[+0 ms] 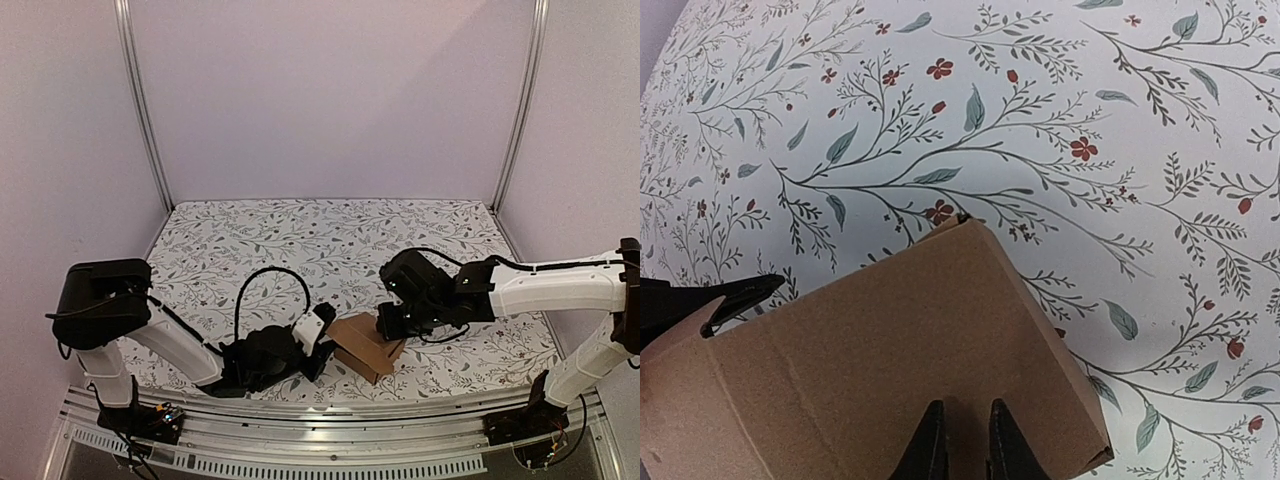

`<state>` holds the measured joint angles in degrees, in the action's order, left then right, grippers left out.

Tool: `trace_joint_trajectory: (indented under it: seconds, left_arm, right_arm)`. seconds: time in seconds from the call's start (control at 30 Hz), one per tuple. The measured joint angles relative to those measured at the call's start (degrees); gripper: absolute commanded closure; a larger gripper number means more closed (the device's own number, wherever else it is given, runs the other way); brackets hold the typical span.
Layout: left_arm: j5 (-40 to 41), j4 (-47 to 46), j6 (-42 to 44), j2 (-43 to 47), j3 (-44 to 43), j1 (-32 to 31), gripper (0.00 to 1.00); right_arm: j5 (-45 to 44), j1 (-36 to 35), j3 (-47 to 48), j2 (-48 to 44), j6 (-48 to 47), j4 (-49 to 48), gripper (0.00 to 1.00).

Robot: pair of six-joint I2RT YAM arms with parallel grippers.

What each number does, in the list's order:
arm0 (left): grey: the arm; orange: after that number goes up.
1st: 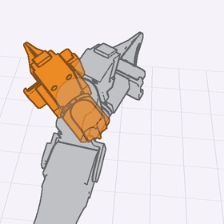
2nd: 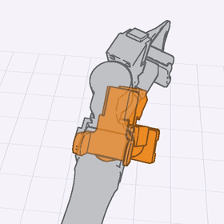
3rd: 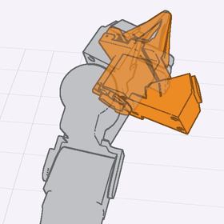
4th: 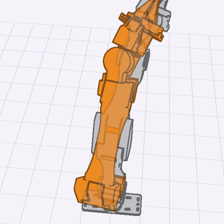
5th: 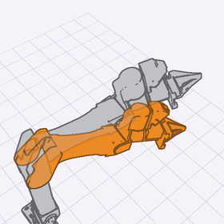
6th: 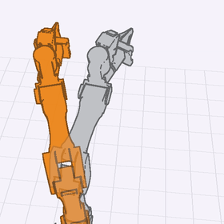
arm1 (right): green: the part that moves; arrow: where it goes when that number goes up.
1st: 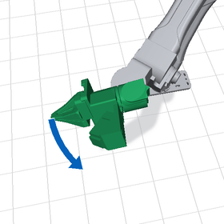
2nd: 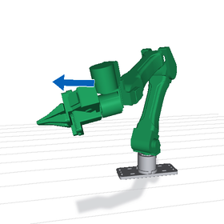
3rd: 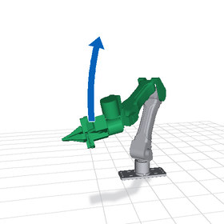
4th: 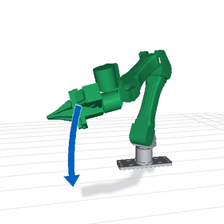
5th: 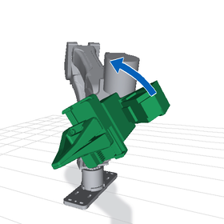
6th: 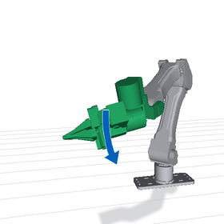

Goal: Fold the paper box

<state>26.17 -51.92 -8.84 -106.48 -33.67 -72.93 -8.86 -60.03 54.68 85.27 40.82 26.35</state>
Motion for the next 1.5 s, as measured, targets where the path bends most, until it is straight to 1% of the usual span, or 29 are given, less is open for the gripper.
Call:
trace_joint_trajectory:
  seconds: [0.13,0.3,0.57,0.87,1.03,1.2,1.33,1.4,1.5]
  left_arm:
    - [0.5,1.3,-0.3,1.3,0.2,0.0,0.64]
    - [1.8,3.5,-0.7,4.9,2.8,0.0,0.62]
    - [3.6,8.8,-1.9,13.2,6.8,-0.2,0.6]
    - [9.3,18.9,-2.2,20.7,7.2,-0.2,0.58]
    - [12.1,25.2,-2.4,26.8,6.7,-0.2,0.56]
    - [13.5,29.7,-2.1,30.5,4.1,-0.2,0.54]
    - [13.1,33.1,-2.3,30.7,0.7,0.4,0.53]
    - [11.2,35.5,-3.2,30.7,-1.7,1.5,0.52]
    - [6.8,38.0,-4.8,30.3,-5.2,4.8,0.52]
  right_arm:
    - [-0.7,-0.6,-0.3,0.7,0.7,-1.2,0.88]
    - [-1.0,-1.2,-1.0,2.6,1.0,-1.7,0.89]
    - [-1.8,-1.8,-1.2,4.3,1.2,-3.5,0.9]
    - [-3.7,-2.6,-1.0,5.4,1.2,-5.2,0.91]
    - [-4.4,-3.0,-0.7,5.5,0.3,-4.5,0.9]
    - [-4.5,-3.0,-0.1,5.5,-1.2,-3.6,0.85]
    - [-4.6,-3.0,1.2,5.4,-2.6,-0.7,0.76]
    - [-4.6,-3.0,1.6,5.0,-2.9,0.8,0.68]
    - [-4.8,-3.0,2.0,3.1,-3.2,3.2,0.62]
